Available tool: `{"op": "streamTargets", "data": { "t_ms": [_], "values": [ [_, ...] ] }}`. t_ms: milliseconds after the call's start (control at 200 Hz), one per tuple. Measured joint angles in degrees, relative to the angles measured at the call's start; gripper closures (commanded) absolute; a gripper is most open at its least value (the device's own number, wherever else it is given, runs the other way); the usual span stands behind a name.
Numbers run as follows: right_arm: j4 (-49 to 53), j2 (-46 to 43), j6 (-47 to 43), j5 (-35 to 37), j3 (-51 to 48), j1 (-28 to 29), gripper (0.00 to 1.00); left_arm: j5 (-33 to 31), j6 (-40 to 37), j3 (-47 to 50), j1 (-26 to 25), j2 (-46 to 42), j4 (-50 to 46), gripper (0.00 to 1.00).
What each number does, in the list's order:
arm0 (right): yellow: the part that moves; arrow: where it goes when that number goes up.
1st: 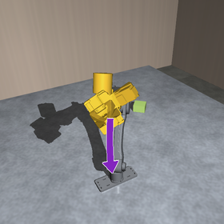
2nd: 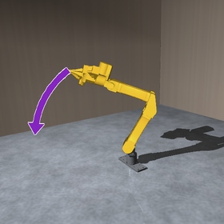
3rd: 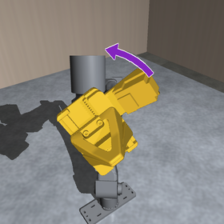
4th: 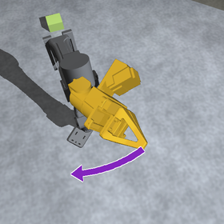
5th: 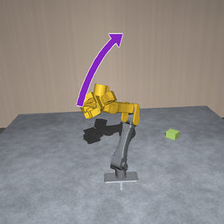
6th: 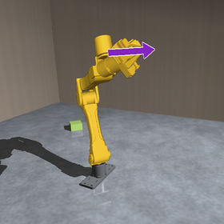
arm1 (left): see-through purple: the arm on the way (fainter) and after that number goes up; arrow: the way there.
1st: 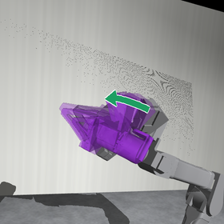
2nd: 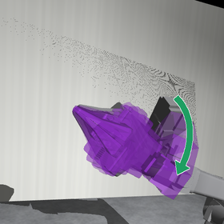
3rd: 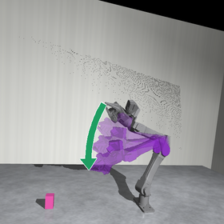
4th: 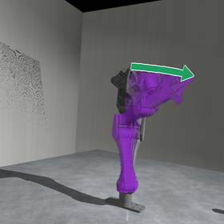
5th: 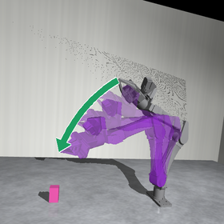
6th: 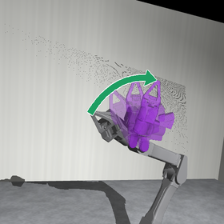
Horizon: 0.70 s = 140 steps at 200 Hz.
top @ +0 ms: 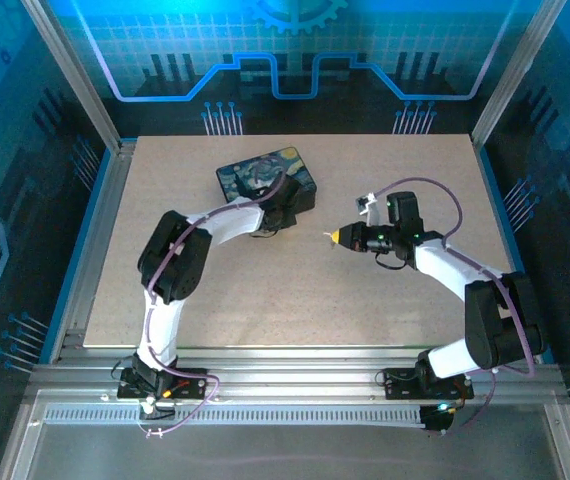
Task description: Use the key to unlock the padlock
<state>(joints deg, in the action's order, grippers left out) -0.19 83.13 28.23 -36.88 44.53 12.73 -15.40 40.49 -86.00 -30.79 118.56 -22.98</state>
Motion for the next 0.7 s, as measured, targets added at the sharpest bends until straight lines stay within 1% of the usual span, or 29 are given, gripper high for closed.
{"op": "streamTargets", "data": {
  "t_ms": [245,440,525,590,700],
  "values": [
    [0.2,-2.3,0.2,-0.1,-3.1,1.0,1.00,16.1,2.1,2.0,4.4,-7.8,-5.2,1.00],
    [-2.9,-4.7,1.5,-1.1,-5.2,3.3,1.00,29.7,7.2,2.9,6.3,-12.4,-5.9,1.00],
    [-5.5,-4.9,2.1,-1.3,-5.3,5.0,1.00,34.4,9.5,3.3,6.5,-14.0,-5.3,1.00],
    [-6.9,-4.9,2.3,-1.2,-5.3,5.6,1.00,36.5,10.5,3.3,6.5,-14.8,-5.4,1.00],
    [-7.6,-4.9,2.3,-0.9,-5.3,5.5,1.00,37.1,9.7,2.2,6.5,-15.5,-8.1,0.82]
  ]
}}
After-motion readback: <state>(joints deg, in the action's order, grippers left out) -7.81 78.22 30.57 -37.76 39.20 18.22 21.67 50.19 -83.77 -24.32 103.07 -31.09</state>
